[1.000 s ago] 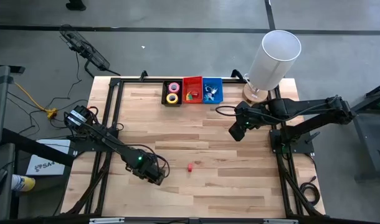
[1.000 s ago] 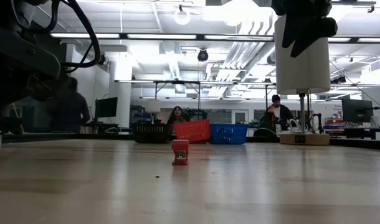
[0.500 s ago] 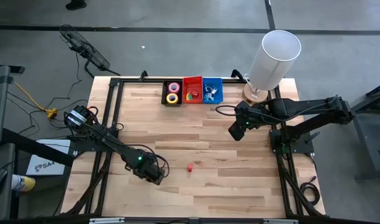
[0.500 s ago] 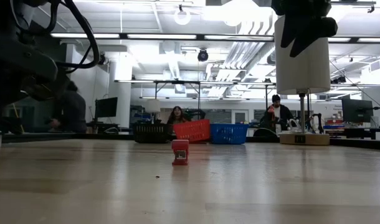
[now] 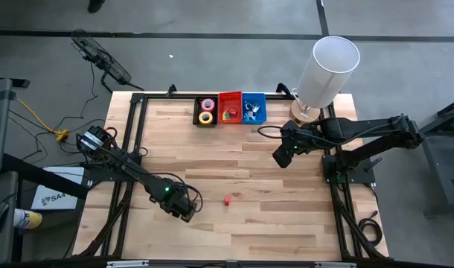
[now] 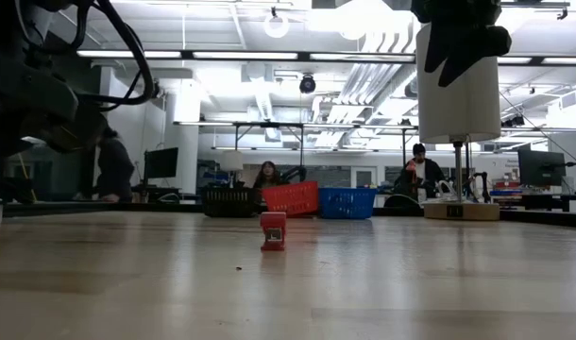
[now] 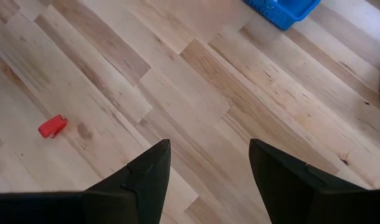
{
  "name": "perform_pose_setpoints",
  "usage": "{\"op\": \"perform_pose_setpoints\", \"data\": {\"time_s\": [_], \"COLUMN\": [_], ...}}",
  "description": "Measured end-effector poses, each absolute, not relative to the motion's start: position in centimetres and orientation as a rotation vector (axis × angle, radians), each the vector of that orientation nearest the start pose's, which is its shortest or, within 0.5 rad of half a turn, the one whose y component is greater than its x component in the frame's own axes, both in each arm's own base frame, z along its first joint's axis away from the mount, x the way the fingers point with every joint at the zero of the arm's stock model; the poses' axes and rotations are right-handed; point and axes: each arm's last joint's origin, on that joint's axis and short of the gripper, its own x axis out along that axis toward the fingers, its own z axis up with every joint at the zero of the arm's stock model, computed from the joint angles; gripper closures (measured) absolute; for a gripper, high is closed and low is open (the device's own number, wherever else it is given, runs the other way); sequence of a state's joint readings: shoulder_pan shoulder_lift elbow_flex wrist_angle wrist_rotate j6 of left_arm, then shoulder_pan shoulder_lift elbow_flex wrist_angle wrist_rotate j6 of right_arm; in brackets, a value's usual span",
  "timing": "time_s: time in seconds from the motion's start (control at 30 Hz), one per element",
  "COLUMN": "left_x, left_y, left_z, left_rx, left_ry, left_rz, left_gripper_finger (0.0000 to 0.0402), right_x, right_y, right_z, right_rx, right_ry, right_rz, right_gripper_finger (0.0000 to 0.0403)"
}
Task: Pick and place Stapler, Stapler remover, tape
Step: Put the red stapler into the red bin
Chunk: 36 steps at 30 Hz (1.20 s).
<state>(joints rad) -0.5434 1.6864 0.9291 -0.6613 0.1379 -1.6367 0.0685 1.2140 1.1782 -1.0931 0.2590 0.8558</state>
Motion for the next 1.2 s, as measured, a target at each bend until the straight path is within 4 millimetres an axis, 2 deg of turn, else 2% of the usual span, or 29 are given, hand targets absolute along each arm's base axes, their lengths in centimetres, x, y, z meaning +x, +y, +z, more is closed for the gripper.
{"op": "perform_pose_setpoints", "data": {"time_s": [0.2,0.43,0.73,1.0,1.2], "left_x": [24.5,25.7,27.4,30.2,30.9], "left_y": [-14.4,-11.6,-6.5,-0.8,4.1], "left_z": [15.4,17.4,18.9,22.4,24.7], "left_rx": [-1.005,-1.026,-1.02,-0.978,-0.944], "left_ry": [1.393,1.275,1.198,1.042,0.924], "left_rz": [0.637,0.578,0.545,0.496,0.528], "left_gripper_finger": [0.0331,0.0332,0.0333,0.0333,0.0333], "right_x": [21.6,21.6,21.6,21.6,21.6], "right_y": [0.7,0.7,0.7,0.5,-0.2], "right_z": [31.6,31.5,31.5,31.6,31.6], "right_rx": [0.579,0.581,0.561,0.533,0.497], "right_ry": [0.958,0.962,0.966,0.969,0.978], "right_rz": [-0.626,-0.621,-0.614,-0.611,-0.606], "right_gripper_finger": [0.0194,0.0194,0.0194,0.0194,0.0194]}}
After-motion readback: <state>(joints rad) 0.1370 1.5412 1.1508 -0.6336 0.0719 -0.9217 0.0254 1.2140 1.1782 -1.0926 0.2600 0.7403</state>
